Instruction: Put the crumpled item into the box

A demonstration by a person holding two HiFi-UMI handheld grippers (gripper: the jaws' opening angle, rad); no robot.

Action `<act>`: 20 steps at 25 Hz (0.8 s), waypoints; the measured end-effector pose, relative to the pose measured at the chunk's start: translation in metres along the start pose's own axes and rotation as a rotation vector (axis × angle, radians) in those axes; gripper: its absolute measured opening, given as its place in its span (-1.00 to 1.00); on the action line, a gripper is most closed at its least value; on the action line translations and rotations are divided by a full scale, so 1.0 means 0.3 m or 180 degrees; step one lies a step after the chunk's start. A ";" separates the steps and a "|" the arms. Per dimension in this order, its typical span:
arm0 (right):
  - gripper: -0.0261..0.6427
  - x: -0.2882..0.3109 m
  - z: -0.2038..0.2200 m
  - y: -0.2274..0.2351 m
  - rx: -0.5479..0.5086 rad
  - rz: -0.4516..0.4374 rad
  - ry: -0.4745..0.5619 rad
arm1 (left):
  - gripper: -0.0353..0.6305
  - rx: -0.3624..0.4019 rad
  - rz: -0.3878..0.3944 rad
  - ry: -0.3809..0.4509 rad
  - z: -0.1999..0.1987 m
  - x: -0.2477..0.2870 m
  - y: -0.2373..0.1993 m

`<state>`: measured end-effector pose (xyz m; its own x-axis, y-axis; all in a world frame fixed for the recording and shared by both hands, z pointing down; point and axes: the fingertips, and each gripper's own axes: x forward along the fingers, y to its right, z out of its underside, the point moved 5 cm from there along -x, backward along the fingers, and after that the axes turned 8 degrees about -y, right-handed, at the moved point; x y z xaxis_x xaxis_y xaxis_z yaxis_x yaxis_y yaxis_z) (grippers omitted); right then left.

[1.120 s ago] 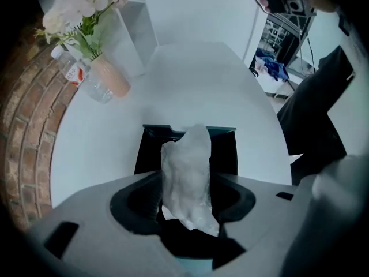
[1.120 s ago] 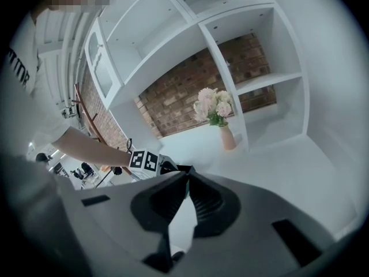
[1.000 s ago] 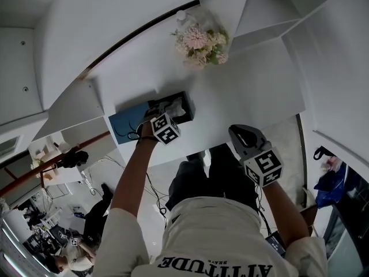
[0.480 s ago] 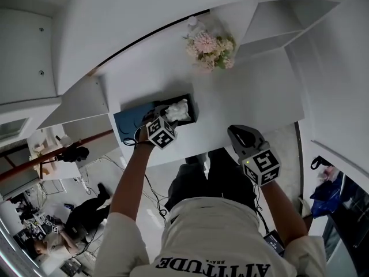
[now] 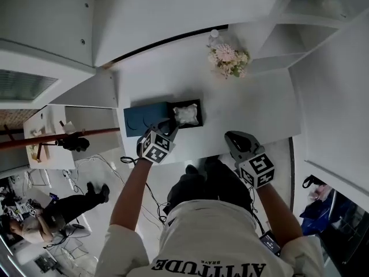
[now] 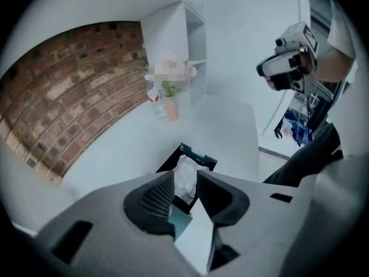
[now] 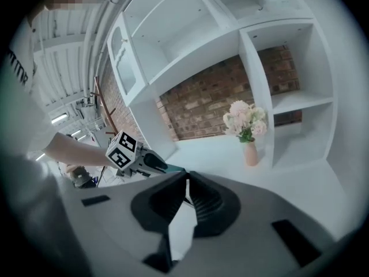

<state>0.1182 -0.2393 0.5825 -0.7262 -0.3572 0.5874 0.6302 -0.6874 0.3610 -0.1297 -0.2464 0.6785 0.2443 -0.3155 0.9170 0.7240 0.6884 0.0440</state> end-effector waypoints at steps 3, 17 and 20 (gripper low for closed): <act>-0.81 -0.005 -0.014 -0.058 -0.0103 -0.0035 0.0011 | -0.61 -0.0399 0.0013 0.0278 0.041 -0.104 0.016; -0.81 -0.084 -0.019 -0.326 -0.0553 0.0086 0.0083 | -0.80 -0.0852 -0.0419 0.1148 0.255 -0.516 0.125; -0.81 -0.113 -0.014 -0.402 -0.0629 0.0118 0.0098 | -0.81 -0.0877 -0.0444 0.1264 0.312 -0.598 0.171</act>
<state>0.0657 -0.1468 0.5159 -0.7134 -0.4017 0.5742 0.5926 -0.7831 0.1885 -0.1967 -0.0933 0.5535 0.3208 -0.6534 0.6857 0.8976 0.4407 0.0000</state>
